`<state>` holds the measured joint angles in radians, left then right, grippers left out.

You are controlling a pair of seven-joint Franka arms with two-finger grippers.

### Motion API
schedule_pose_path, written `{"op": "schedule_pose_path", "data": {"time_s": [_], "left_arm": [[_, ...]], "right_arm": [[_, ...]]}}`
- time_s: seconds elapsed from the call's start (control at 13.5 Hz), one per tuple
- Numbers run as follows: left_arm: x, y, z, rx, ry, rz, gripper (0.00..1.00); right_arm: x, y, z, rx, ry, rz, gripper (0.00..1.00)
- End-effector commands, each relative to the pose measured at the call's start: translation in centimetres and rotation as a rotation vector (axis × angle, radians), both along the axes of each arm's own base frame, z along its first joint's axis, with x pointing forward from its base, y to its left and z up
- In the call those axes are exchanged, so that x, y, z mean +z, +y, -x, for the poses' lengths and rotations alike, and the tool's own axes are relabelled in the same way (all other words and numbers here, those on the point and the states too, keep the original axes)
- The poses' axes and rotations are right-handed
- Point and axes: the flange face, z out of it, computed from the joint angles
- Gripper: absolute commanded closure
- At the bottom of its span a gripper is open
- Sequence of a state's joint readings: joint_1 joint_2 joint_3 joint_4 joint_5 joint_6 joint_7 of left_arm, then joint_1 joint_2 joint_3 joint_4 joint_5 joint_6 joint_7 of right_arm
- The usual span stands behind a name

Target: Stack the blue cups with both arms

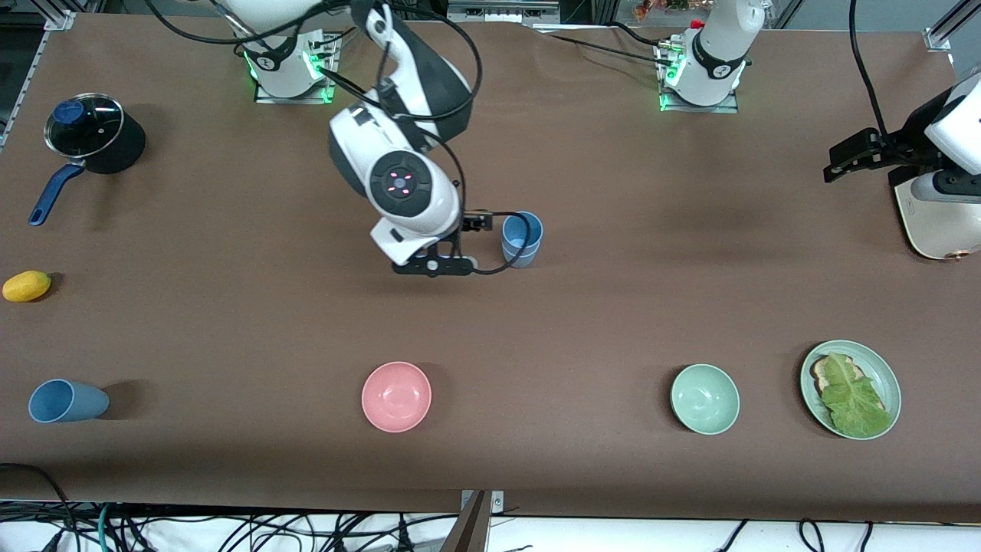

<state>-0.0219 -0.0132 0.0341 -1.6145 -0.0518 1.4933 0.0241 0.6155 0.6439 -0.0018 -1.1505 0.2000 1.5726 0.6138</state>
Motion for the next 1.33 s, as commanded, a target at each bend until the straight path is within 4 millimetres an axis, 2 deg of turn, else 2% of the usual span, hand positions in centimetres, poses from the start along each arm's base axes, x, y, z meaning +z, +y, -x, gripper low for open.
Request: {"op": "schedule_pose_path", "data": {"time_s": [0.0,0.15,0.44,0.66,0.89,0.96,1.11,1.18,1.26], "left_arm": [[0.6,0.2,-0.3,0.007,0.002,-0.021,0.00],[0.6,0.2,-0.3,0.007,0.002,-0.021,0.00],[0.6,0.0,-0.3,0.000,0.003,-0.022,0.00],[0.4,-0.4,-0.2,-0.010,0.020,-0.022,0.00],[-0.9,-1.4,-1.0,-0.033,0.031,-0.037,0.00],[-1.6,-1.4,-1.3,-0.048,0.043,-0.079,0.00],[-1.8,-2.0,-1.9,-0.051,0.015,-0.101,0.00],[-1.5,-2.7,-2.2,-0.061,-0.013,-0.098,0.00],[-1.5,-4.1,-2.2,-0.089,-0.018,-0.102,0.00]], "right_arm": [[2.2,-4.2,-0.7,0.033,0.029,0.049,0.00],[2.8,-7.3,-1.5,0.029,0.036,0.071,0.00],[3.8,-11.1,-2.5,0.006,0.018,0.098,0.00],[4.0,-12.3,-2.6,0.000,0.013,0.120,0.00],[4.1,-13.1,-3.0,-0.006,-0.002,0.146,0.00],[4.2,-13.1,-3.1,-0.006,-0.014,0.152,0.00],[4.6,-12.9,-2.7,-0.011,-0.018,0.170,0.00],[4.6,-13.7,-2.6,-0.020,-0.012,0.171,0.00],[4.8,-15.5,-2.6,-0.035,-0.008,0.164,0.00]]}}
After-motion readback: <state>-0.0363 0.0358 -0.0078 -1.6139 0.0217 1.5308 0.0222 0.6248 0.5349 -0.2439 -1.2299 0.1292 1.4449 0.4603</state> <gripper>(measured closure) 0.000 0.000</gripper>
